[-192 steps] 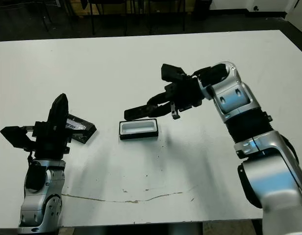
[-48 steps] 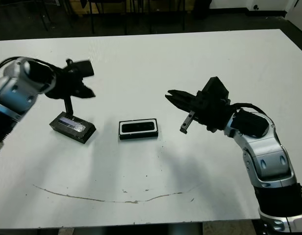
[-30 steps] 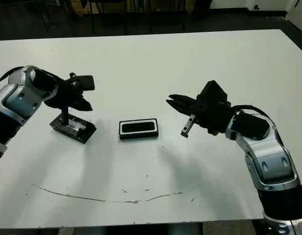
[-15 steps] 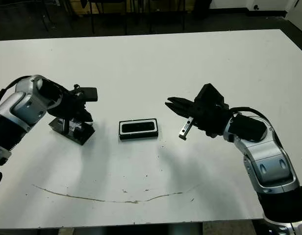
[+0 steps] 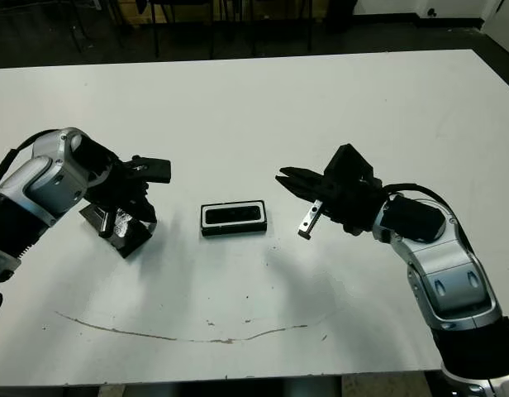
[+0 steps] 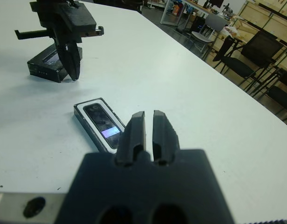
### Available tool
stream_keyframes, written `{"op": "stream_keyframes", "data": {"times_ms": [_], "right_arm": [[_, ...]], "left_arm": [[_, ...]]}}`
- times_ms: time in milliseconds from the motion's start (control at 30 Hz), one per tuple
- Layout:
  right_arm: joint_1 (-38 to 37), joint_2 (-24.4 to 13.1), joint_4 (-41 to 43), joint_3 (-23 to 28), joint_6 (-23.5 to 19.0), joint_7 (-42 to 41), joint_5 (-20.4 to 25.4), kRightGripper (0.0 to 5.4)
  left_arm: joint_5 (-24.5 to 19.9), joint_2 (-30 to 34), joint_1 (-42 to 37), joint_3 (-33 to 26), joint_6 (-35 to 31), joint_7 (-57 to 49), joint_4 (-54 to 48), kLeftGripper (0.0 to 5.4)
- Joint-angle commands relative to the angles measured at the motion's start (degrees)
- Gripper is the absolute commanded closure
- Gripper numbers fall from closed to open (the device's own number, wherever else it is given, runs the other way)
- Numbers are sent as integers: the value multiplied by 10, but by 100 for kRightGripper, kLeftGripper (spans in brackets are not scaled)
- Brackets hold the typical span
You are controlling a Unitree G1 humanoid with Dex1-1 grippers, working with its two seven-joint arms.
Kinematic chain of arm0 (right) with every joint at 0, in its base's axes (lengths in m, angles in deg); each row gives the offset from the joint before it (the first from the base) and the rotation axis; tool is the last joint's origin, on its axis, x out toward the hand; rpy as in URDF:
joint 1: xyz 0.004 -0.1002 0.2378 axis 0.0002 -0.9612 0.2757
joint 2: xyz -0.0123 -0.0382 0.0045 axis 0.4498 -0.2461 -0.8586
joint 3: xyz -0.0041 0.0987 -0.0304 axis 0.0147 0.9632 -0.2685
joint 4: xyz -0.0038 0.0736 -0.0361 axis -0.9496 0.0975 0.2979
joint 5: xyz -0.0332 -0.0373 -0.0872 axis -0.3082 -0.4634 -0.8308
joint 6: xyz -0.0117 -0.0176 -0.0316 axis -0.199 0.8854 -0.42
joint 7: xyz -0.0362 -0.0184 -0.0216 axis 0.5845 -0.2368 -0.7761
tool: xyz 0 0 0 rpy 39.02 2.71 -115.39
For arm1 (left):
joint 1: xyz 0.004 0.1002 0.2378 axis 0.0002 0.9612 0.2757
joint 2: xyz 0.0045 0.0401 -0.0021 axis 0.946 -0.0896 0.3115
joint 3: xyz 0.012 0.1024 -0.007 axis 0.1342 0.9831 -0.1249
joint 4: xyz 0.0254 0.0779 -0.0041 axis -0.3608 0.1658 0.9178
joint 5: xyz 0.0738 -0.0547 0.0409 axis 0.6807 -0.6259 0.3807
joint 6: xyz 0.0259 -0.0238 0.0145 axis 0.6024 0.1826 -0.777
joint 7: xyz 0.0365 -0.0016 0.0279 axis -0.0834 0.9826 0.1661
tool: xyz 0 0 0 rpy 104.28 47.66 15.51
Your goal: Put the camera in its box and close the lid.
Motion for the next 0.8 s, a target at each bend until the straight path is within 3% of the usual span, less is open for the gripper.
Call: {"op": "stream_keyframes", "data": {"times_ms": [33,200,433,800], "right_arm": [[-9,-3,-2,-4,-6,4,-3,539],[-7,-5,-6,-3,0,1,-1,539],[-5,-8,-15,-6,16,-3,-7,539],[-1,-13,-13,-8,-11,-3,-4,539]], "left_arm": [[9,15,15,12,-18,13,-14,540],[14,29,15,29,-20,43,-30,540],[17,81,44,27,75,49,-88,540],[29,108,77,35,107,75,-99,540]]}}
